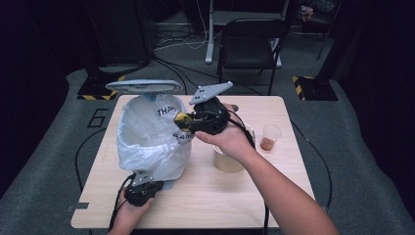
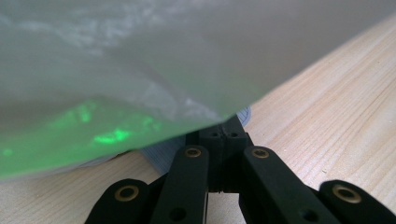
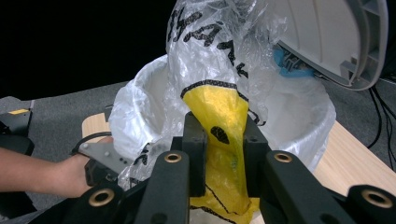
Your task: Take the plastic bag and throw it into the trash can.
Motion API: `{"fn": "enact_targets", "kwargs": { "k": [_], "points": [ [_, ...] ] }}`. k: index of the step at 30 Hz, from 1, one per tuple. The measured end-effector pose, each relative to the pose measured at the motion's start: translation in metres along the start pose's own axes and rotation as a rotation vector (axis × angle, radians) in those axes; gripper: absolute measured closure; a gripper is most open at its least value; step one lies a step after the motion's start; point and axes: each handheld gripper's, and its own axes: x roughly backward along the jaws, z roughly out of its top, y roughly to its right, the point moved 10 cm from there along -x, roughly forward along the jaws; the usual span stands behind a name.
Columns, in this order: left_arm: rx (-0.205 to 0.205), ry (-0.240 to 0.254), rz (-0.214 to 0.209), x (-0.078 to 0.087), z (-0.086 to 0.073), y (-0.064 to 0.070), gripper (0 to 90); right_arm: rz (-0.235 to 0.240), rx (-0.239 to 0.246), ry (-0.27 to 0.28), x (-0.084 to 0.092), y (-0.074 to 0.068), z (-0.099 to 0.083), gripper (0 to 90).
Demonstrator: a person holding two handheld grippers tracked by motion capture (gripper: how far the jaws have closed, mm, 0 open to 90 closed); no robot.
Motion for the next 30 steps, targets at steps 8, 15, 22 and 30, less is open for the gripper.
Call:
{"fn": "enact_targets", "kwargs": {
  "k": [8,15,22,30],
  "points": [
    [-0.005,-0.002,-0.006,0.0,0.0,0.0,90.0,-0.01,-0.016,-0.003,-0.015,0.006,0.003,77.2],
    [-0.024,-0.008,-0.021,0.0,0.0,0.0,90.0,-0.023,-0.024,0.012,-0.035,0.007,0.007,76.9],
    [-0.001,-0.006,-0.004,0.0,-0.001,0.0,90.0,-0.017,-0.027,0.008,-0.055,0.003,0.007,76.2],
    [-0.024,-0.013,-0.023,0.001,-0.001,0.0,90.0,-0.026,-0.025,0.005,-0.076,0.003,0.007,74.6]
  ]
}}
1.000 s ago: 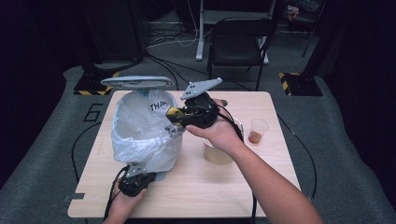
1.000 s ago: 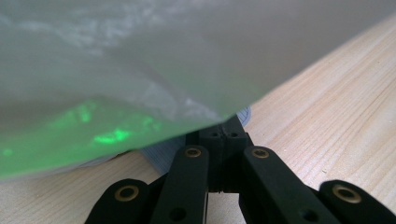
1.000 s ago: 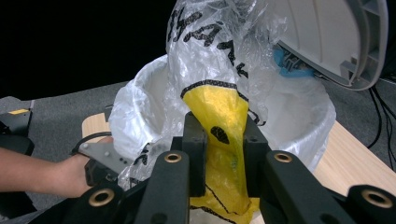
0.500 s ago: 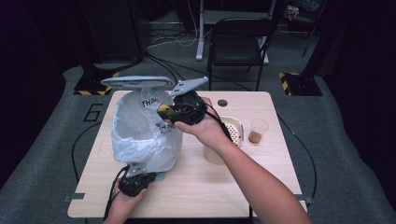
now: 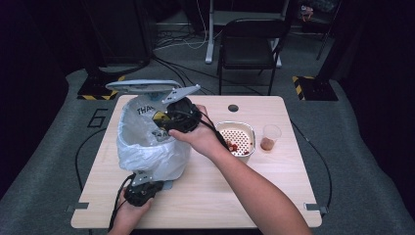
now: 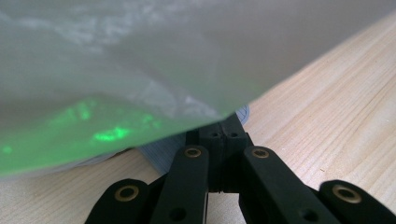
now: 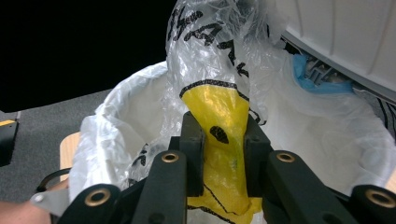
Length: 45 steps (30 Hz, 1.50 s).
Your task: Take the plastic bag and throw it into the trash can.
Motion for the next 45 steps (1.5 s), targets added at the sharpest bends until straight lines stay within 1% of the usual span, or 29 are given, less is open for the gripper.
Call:
{"fn": "enact_targets", "kwargs": {
  "k": [1,2,4,5,6,8,12,18,21,24,25,27,28,29,31,32,33,34,36,38,40,41,42,43,45],
  "points": [
    [0.0,0.0,0.0,0.0,0.0,0.0,90.0,-0.003,-0.018,-0.001,-0.005,0.0,0.0,71.4],
    [0.0,0.0,0.0,0.0,0.0,0.0,90.0,-0.006,-0.022,-0.001,-0.006,0.001,0.0,69.4],
    [0.0,0.0,0.0,0.0,0.0,0.0,90.0,-0.015,-0.025,0.001,-0.009,0.001,0.0,61.1],
    [0.009,0.006,0.0,0.0,0.0,0.0,90.0,-0.021,-0.032,0.002,-0.011,0.002,0.0,56.8],
    [0.022,0.009,0.009,0.0,0.0,0.0,90.0,-0.027,-0.029,0.005,-0.012,0.002,0.0,53.6],
    [0.02,0.007,0.009,0.0,0.0,0.0,90.0,-0.043,-0.033,0.009,-0.012,0.003,0.001,47.1],
    [0.021,0.008,0.008,0.0,0.0,0.0,90.0,-0.047,-0.03,0.011,-0.011,0.003,0.0,42.9],
    [0.021,0.007,0.009,0.0,0.0,0.0,90.0,-0.043,-0.022,0.006,-0.009,0.0,-0.001,44.2],
    [0.02,0.007,0.009,0.0,0.0,0.0,90.0,-0.042,-0.003,-0.005,-0.007,-0.003,-0.003,46.5],
    [0.021,0.007,0.008,0.0,0.0,0.0,90.0,-0.034,0.012,0.0,0.0,-0.006,-0.004,49.0],
    [0.001,0.002,-0.005,0.0,0.0,0.0,90.0,-0.03,0.015,0.003,0.003,-0.007,-0.005,49.9],
    [0.0,0.003,-0.004,0.0,0.0,0.0,90.0,-0.026,0.023,0.007,0.011,-0.009,-0.006,51.6],
    [0.0,0.003,-0.004,0.0,0.0,0.0,90.0,-0.026,0.023,0.007,0.011,-0.009,-0.006,51.6],
    [0.004,0.003,-0.003,0.0,0.0,0.0,90.0,-0.017,0.018,0.009,0.018,-0.01,-0.007,52.9],
    [0.025,0.009,0.012,0.0,0.0,0.0,90.0,-0.007,0.015,0.009,0.025,-0.01,-0.008,54.2],
    [0.026,0.009,0.013,0.0,0.0,0.0,90.0,-0.003,0.019,0.009,0.029,-0.01,-0.008,55.0],
    [0.007,0.003,-0.001,0.0,0.0,0.0,90.0,-0.002,0.027,0.008,0.032,-0.01,-0.01,55.6],
    [0.0,0.002,-0.006,0.0,0.0,0.0,90.0,0.001,0.031,0.003,0.036,-0.01,-0.011,56.4],
    [-0.029,-0.025,-0.003,0.002,-0.002,-0.003,90.0,0.0,0.043,0.0,0.044,-0.009,-0.014,57.5],
    [-0.028,-0.029,0.0,0.002,-0.002,-0.003,90.0,-0.004,0.044,0.004,0.053,-0.008,-0.017,58.5],
    [-0.013,-0.017,0.003,0.001,-0.001,-0.002,90.0,-0.002,0.04,0.013,0.063,-0.006,-0.019,58.9],
    [-0.001,-0.011,0.006,0.001,-0.001,-0.002,90.0,-0.009,0.039,0.015,0.068,-0.004,-0.021,59.1],
    [-0.016,-0.022,-0.001,0.001,-0.002,-0.002,90.0,-0.016,0.044,0.018,0.071,-0.003,-0.022,59.1],
    [-0.011,-0.016,0.002,0.001,-0.001,-0.002,90.0,-0.021,0.043,0.021,0.075,-0.002,-0.024,59.1],
    [-0.022,-0.02,-0.002,0.001,-0.002,-0.002,90.0,-0.029,0.036,0.024,0.083,0.001,-0.029,59.2]
  ]
}}
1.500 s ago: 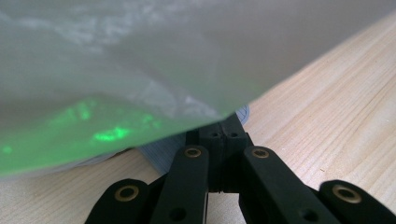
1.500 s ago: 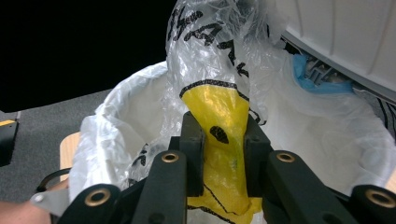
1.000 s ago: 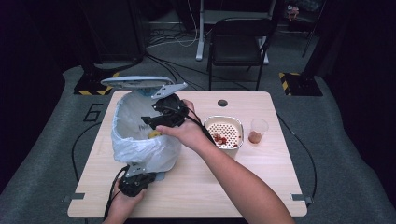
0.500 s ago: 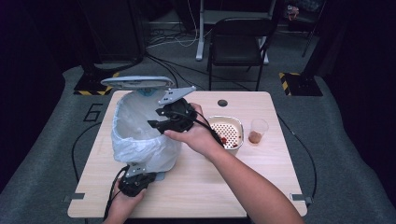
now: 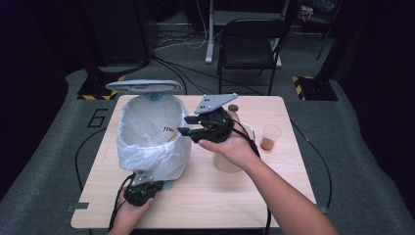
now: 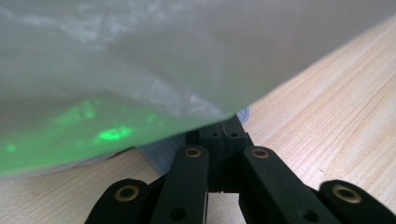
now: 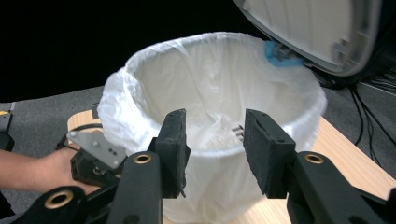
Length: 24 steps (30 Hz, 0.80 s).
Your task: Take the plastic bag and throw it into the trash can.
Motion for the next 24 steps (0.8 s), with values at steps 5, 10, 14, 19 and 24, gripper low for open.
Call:
{"fn": "enact_targets", "kwargs": {
  "k": [5,10,14,19,24],
  "points": [
    [0.029,0.008,0.019,0.0,0.0,0.0,90.0,-0.043,-0.011,-0.013,0.011,0.011,-0.02,59.2],
    [0.023,0.007,0.01,0.0,0.0,0.0,90.0,-0.068,-0.035,-0.016,0.02,0.024,-0.043,59.7],
    [0.025,0.007,0.007,0.0,0.0,0.0,90.0,-0.092,-0.055,-0.008,0.024,0.03,-0.054,59.7],
    [0.024,0.008,0.008,0.0,0.0,0.001,90.0,-0.112,-0.083,-0.025,0.027,0.036,-0.071,59.9],
    [0.022,0.007,0.009,0.0,0.0,0.0,90.0,-0.129,-0.099,-0.034,0.029,0.042,-0.09,60.9]
  ]
}}
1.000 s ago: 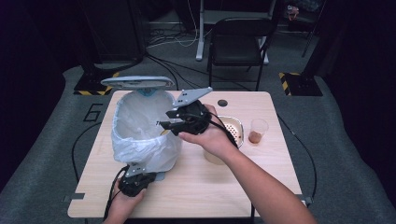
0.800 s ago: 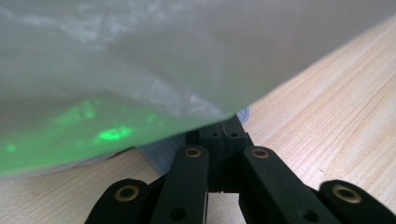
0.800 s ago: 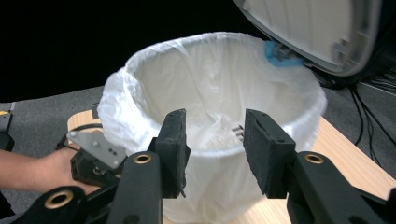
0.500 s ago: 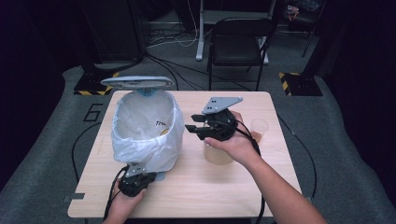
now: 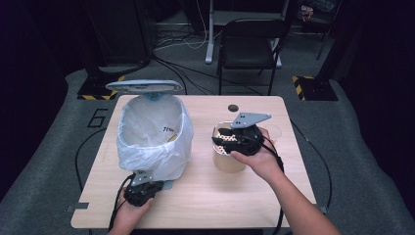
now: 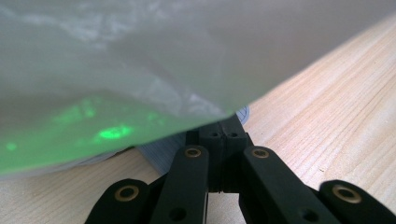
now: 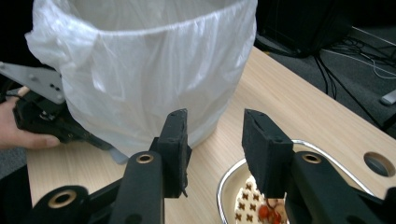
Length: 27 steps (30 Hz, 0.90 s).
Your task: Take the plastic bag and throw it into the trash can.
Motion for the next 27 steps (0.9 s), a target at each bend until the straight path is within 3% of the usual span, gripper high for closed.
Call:
{"fn": "enact_targets", "kwargs": {
  "k": [8,11,12,15,16,27],
  "points": [
    [-0.017,-0.004,-0.01,0.0,0.0,0.0,90.0,-0.019,0.001,-0.013,0.0,0.008,-0.025,61.4],
    [0.003,0.002,0.002,0.0,0.0,0.0,90.0,-0.037,0.006,-0.015,-0.001,0.011,-0.033,61.5],
    [-0.014,-0.005,-0.008,0.0,0.0,0.0,90.0,-0.037,0.006,-0.015,-0.001,0.011,-0.033,61.5],
    [-0.016,-0.005,-0.009,0.0,0.0,0.0,90.0,-0.055,0.016,-0.016,-0.003,0.016,-0.043,61.6],
    [0.006,0.002,0.004,0.0,0.0,0.0,90.0,-0.058,0.011,-0.021,-0.004,0.018,-0.051,61.7],
    [0.002,0.0,0.001,0.0,0.0,0.0,90.0,-0.041,-0.053,-0.05,-0.017,0.031,-0.09,61.7]
  ]
}}
